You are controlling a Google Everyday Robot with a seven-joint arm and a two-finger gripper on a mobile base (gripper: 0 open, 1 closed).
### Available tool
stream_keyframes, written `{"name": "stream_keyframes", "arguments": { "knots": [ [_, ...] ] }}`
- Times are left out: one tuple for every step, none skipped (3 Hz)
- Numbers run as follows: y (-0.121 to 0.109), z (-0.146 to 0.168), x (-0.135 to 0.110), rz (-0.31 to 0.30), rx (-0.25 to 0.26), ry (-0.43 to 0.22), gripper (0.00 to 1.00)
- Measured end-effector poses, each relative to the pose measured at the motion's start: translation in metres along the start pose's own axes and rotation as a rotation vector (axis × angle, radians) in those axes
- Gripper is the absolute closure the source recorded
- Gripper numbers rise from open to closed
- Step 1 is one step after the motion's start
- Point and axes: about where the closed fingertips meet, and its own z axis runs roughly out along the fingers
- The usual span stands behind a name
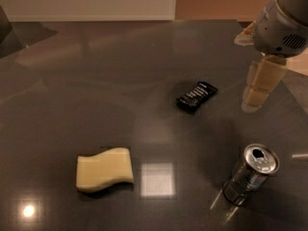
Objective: Move rxbar chocolate near sponge
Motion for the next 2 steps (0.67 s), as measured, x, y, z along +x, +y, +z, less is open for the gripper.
{"name": "stream_keyframes", "arguments": {
  "knots": [
    [-0.019,0.026,-0.018,-0.087,-0.036,-0.011,0.0],
    [-0.032,0.055,-0.031,-0.183,-0.084,-0.013,0.0]
  ]
}}
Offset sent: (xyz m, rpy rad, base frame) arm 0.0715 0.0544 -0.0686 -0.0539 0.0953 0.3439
